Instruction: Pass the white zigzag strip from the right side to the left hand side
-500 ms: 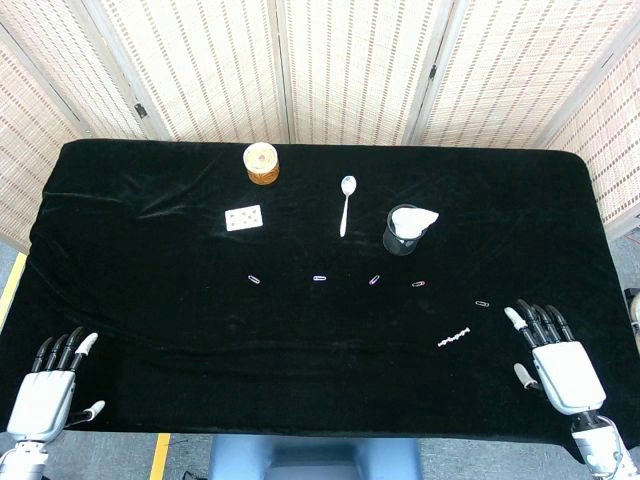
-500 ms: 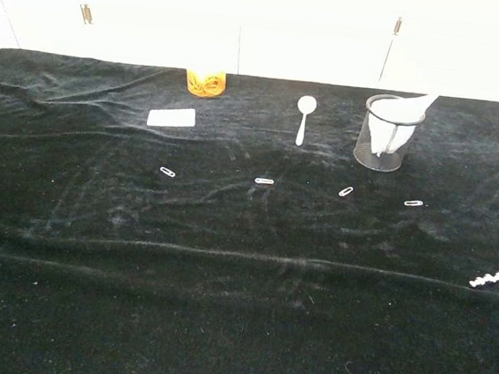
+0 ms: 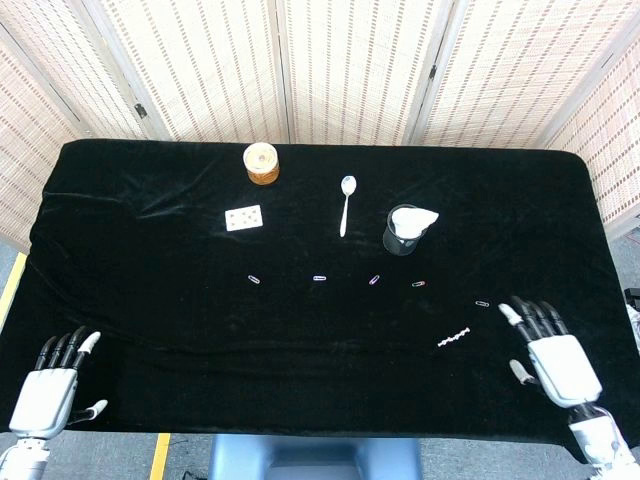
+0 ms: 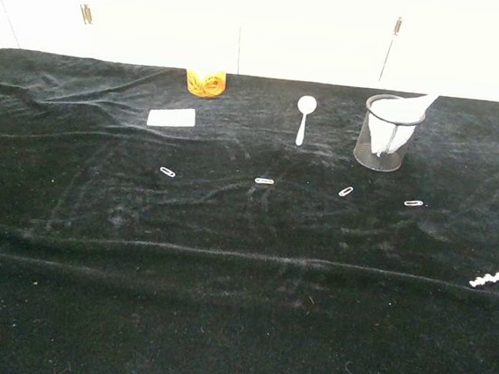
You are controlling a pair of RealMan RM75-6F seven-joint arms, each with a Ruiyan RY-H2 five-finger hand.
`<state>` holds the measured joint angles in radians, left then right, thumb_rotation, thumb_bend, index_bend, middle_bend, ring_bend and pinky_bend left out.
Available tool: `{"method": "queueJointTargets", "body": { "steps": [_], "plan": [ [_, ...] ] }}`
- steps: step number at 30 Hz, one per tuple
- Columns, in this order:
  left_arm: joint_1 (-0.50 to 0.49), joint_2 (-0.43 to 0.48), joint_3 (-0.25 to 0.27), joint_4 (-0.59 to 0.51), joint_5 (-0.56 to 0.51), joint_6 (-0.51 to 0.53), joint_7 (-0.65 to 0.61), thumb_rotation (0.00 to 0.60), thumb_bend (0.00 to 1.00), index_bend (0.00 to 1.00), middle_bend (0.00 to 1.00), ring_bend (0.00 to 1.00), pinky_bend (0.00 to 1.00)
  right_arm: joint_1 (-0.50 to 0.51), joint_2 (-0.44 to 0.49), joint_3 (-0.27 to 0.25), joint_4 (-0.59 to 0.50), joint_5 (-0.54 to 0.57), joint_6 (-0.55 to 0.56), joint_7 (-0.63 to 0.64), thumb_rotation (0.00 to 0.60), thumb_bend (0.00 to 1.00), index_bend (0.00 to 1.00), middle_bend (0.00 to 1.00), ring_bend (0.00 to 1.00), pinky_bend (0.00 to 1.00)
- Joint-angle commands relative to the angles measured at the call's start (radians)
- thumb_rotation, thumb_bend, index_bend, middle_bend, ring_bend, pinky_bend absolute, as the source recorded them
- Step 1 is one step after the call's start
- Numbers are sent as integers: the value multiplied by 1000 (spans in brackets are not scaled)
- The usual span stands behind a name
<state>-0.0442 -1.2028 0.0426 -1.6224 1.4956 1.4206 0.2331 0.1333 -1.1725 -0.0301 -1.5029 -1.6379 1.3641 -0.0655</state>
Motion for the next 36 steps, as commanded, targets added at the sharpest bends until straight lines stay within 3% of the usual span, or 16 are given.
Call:
{"method": "queueJointTargets", "body": {
  "steps": [1,4,8,16,22,36],
  "plan": [
    [-10,21,-9,-1,-16,-19,-41,600,137,0,0,0,0,59,-19,4,17,-45,-53,-23,600,351,239,0,0,0],
    [-12,38,-16,2,-26,-24,-81,600,137,0,0,0,0,90,-42,22,16,-62,-63,-69,600,350,393,0,0,0],
    [-8,64,-21,8,-34,-20,-154,600,137,0,0,0,0,133,-99,36,50,-83,-80,-66,600,350,498,0,0,0],
    [-5,83,-28,26,-42,-17,-226,600,137,0,0,0,0,172,-209,26,196,-44,-157,-44,600,350,506,0,0,0],
    [-16,84,-34,30,-61,-44,-229,600,137,0,0,0,0,177,-270,28,289,-37,-134,-24,600,350,506,0,0,0],
    [-24,81,-37,25,-78,-60,-214,600,137,0,0,0,0,201,-310,7,365,-23,-154,38,600,350,506,0,0,0]
  ]
}}
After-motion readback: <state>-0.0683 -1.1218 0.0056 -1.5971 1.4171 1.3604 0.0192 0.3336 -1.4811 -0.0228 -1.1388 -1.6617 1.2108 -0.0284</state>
